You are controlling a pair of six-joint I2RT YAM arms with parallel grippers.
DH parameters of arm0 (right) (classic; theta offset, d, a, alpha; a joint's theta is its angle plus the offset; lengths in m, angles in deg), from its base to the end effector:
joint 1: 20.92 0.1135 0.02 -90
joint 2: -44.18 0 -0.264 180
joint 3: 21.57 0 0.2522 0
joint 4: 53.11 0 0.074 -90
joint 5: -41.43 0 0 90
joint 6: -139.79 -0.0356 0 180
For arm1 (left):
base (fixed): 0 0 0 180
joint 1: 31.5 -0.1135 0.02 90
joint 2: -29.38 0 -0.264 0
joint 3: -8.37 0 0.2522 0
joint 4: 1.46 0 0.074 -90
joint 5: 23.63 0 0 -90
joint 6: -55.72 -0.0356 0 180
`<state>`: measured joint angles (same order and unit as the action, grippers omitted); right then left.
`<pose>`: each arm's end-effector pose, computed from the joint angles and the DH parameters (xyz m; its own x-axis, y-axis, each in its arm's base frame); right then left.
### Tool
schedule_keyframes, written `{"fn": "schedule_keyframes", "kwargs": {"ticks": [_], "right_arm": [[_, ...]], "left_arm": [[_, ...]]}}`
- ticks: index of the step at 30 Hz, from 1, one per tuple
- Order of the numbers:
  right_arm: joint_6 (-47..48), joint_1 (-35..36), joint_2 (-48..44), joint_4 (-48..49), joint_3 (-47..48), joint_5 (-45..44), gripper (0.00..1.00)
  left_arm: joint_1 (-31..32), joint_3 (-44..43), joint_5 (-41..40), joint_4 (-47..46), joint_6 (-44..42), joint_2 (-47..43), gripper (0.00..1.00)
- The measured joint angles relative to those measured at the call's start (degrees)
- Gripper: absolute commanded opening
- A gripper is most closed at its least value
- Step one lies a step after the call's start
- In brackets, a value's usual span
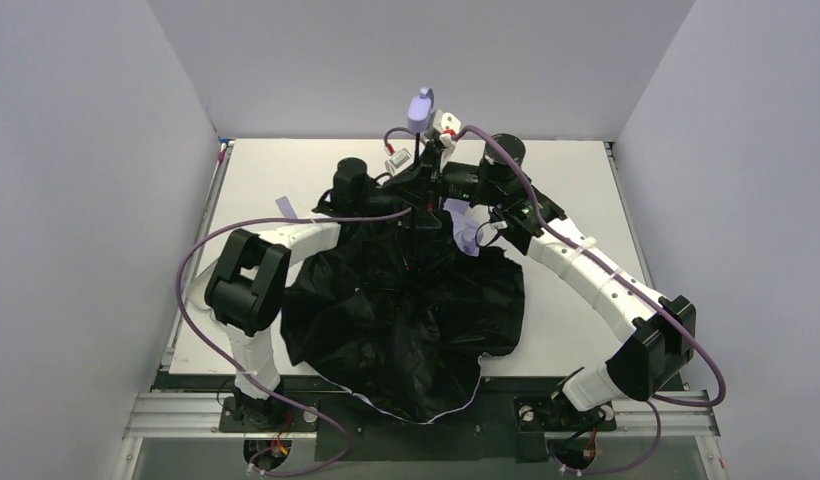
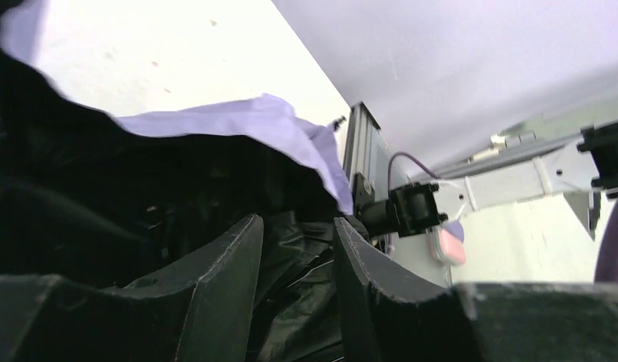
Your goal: Open the umbrella
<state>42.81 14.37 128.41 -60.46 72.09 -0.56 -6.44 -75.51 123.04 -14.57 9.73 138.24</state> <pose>0.2622 0.2180 0.4210 -0.0912 0.0350 -0.9952 -0.9890 0.1135 0.0947 0.3729 -0.2072 0.2376 -0.8103 -0.0425 -0.5844 0.5706 0.1694 -0.8035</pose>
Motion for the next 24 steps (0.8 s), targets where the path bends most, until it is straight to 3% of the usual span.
{"fn": "schedule_keyframes", "kwargs": {"ticks": [9, 16, 18, 20, 21, 24], "right_arm": [[0.68, 0.44, 0.0, -1.79, 1.55, 1.9, 0.0], [1.33, 0.42, 0.0, -3.1, 2.43, 1.86, 0.0], [1.4, 0.37, 0.0, -3.41, 2.43, 1.75, 0.0], [1.77, 0.37, 0.0, -3.82, 2.43, 1.44, 0.0], [1.86, 0.22, 0.0, -4.09, 2.43, 1.14, 0.0], [2.01, -0.17, 0.0, -4.81, 2.29, -0.04, 0.0]], "left_arm": [[6.14, -1.9, 3.98, 8.33, -6.45, 0.37, 0.35], [7.37, -11.21, -2.38, 21.29, -13.4, 7.98, 0.36], [7.19, -15.63, -4.48, 24.22, -15.43, 10.93, 0.4], [6.88, -17.92, -5.92, 24.94, -15.98, 13.18, 0.5], [6.43, -18.29, -6.43, 24.5, -15.43, 14.03, 0.58], [3.52, -18.32, -7.13, 21.29, -11.19, 14.93, 0.69]]}}
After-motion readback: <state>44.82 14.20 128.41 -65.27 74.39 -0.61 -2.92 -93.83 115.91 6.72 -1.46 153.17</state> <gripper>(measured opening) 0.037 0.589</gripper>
